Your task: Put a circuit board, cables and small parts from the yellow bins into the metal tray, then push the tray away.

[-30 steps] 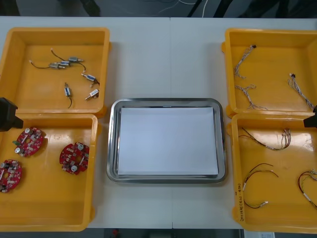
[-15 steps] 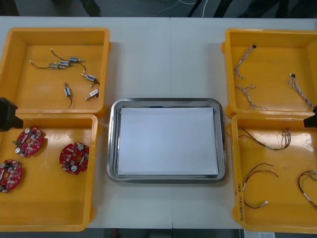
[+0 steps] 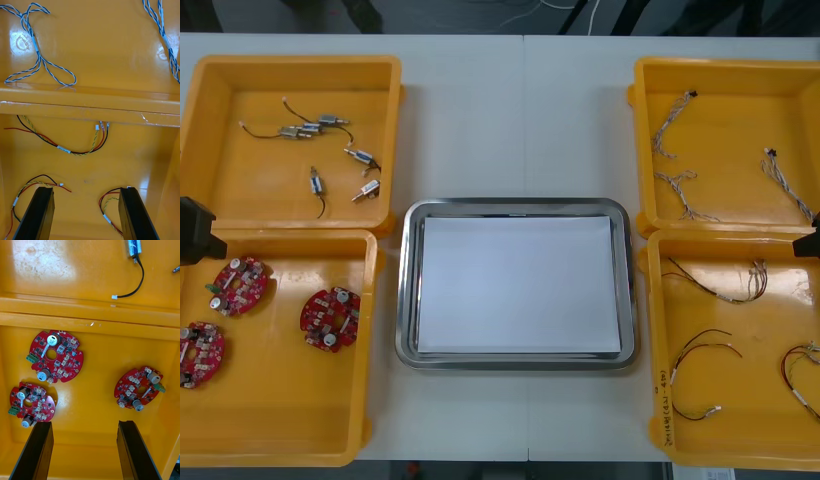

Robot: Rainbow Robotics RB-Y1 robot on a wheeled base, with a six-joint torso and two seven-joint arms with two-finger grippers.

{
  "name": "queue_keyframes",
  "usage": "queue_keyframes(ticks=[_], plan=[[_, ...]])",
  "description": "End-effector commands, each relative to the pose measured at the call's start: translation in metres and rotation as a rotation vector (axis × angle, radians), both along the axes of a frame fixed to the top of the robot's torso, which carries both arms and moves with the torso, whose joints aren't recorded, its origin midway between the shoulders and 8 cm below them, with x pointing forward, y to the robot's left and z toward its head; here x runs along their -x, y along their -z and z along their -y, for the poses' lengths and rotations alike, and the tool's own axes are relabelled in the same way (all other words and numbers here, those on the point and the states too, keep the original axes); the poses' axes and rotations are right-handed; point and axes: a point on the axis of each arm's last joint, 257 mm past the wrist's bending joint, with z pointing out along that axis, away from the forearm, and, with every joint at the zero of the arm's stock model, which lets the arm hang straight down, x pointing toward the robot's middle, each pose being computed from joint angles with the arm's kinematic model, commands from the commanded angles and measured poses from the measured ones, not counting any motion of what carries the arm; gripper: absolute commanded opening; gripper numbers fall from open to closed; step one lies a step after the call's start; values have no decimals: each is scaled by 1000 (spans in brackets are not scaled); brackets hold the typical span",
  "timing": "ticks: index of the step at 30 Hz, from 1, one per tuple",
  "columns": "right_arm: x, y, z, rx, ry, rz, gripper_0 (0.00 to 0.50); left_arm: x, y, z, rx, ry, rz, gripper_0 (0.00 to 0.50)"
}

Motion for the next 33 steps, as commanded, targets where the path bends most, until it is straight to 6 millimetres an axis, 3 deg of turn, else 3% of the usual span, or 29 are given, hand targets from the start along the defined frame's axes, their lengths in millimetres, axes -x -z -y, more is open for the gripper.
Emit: queue_keyframes(ticks=[1, 9, 10, 15, 27, 33], plan=[[4, -12, 22, 36, 50, 17, 500, 4, -12, -12, -82, 85, 16, 500], [4, -12, 22, 36, 50, 17, 500, 4, -12, -12, -82, 85, 16, 500], [3, -16, 22, 38, 49, 25, 500, 9, 4, -8, -54, 78, -21, 500], [3, -23, 23, 58, 45, 45, 500, 6, 1, -8, -51, 71, -10, 500], [33, 12, 38, 64, 83, -44, 500, -2, -14, -19, -45, 0, 40, 500], [56, 32, 51, 85, 115, -94, 500, -7, -28, -38, -37, -104, 87, 500]])
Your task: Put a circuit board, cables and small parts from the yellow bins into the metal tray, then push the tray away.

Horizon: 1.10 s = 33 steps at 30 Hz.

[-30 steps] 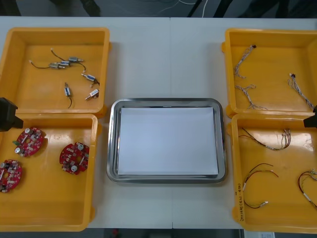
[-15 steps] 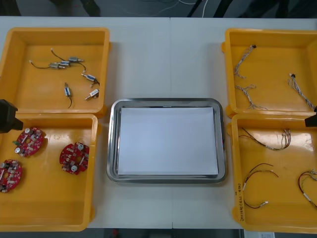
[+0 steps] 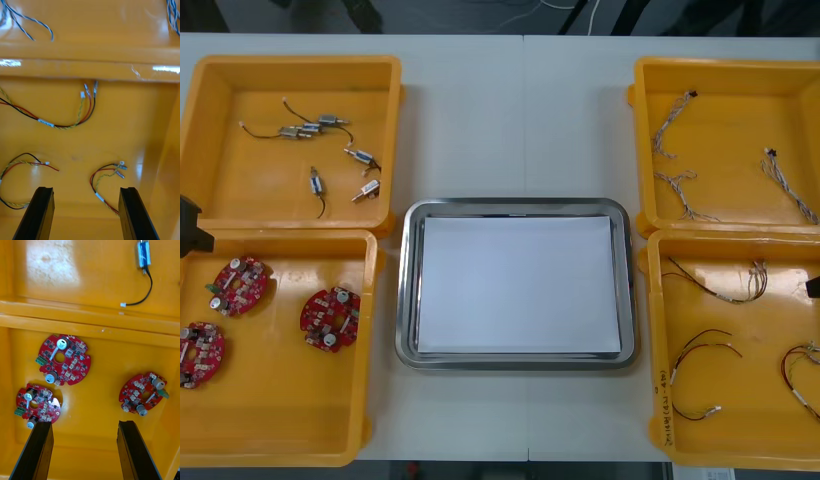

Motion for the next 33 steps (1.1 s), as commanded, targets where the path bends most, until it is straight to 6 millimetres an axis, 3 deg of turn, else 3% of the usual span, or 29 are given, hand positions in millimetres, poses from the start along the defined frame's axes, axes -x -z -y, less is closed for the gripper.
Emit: queue_keyframes(ticks=[1, 17, 33], plan=[[21, -2, 30, 64, 65, -4, 500, -5, -20, -28, -35, -94, 59, 500], [31, 40, 32, 57, 48, 13, 500, -7, -9, -67, 31, -341, 48, 500], [45, 75, 17, 55, -51, -1, 500, 2, -2, -84, 200, -647, 108, 500]])
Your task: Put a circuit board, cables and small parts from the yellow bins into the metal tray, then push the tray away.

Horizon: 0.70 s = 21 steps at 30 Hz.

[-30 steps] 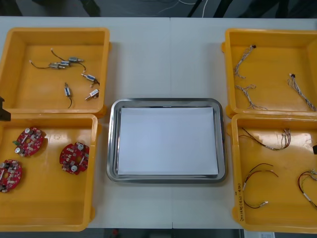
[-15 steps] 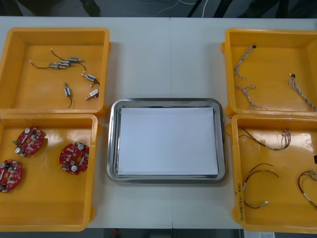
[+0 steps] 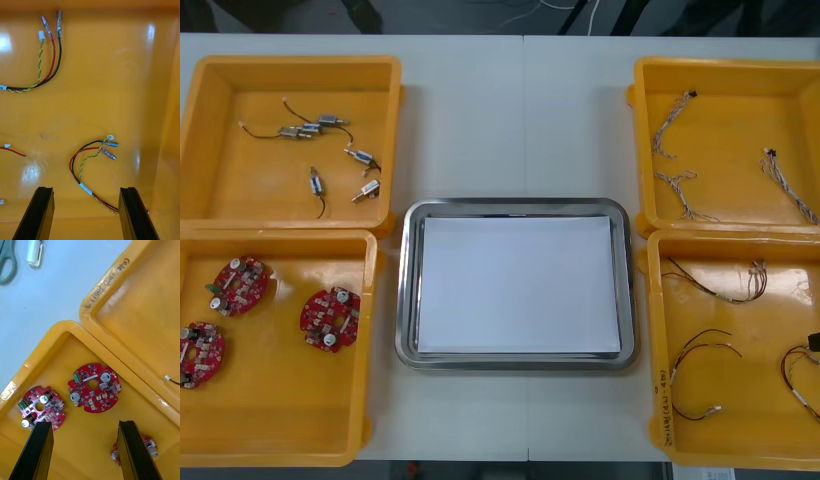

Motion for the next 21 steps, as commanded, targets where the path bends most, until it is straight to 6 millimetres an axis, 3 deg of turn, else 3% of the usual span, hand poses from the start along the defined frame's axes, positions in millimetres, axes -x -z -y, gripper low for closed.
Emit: queue_keyframes(ticks=[1, 12, 21], plan=[[10, 9, -7, 56, -118, -20, 500, 11, 5, -14, 29, -73, 17, 500], [24, 30, -3, 123, -280, 7, 500, 6, 21, -14, 135, -289, 109, 500], [33, 43, -7, 148, -357, 2, 500, 9, 45, -11, 151, -381, 167, 500]])
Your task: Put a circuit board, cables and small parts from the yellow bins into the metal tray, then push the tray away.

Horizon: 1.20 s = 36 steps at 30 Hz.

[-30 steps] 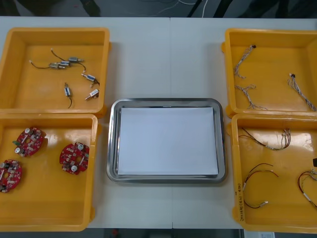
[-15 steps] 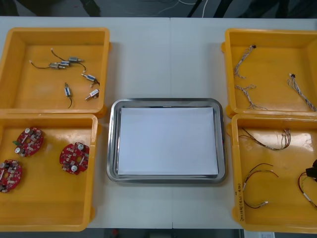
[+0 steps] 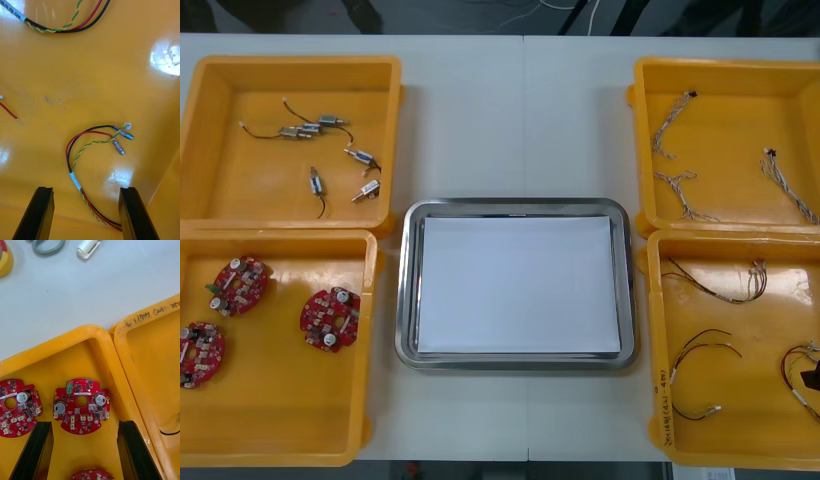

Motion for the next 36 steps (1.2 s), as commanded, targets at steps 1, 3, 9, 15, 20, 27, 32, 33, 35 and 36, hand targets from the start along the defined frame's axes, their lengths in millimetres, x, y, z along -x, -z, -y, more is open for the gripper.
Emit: queue_keyframes(ticks=[1, 3, 9, 15, 20, 27, 32, 33, 35, 36], plan=[[10, 7, -9, 28, -66, -13, 500, 10, 15, 3, -33, 4, 7, 500], [11, 11, -9, 25, -67, -11, 500, 12, 21, 5, -30, 3, 8, 500], [12, 30, -5, 3, -51, -23, 500, 16, 38, 12, -12, -5, 1, 500], [17, 45, -1, 2, -53, -46, 500, 24, 61, 11, -29, -21, -20, 500], [17, 52, 0, 16, -73, -51, 500, 30, 73, 11, -28, -30, -22, 500], [14, 62, 2, 25, -91, -43, 500, 40, 88, 9, -25, -38, -38, 500], [17, 66, 8, 31, -87, -56, 500, 45, 96, 9, -20, -50, -46, 500], [18, 66, 9, 32, -87, -56, 500, 46, 98, 9, -21, -53, -47, 500], [18, 66, 9, 35, -86, -57, 500, 48, 99, 8, -23, -55, -52, 500], [18, 66, 9, 35, -86, -57, 500, 47, 100, 8, -24, -55, -51, 500]])
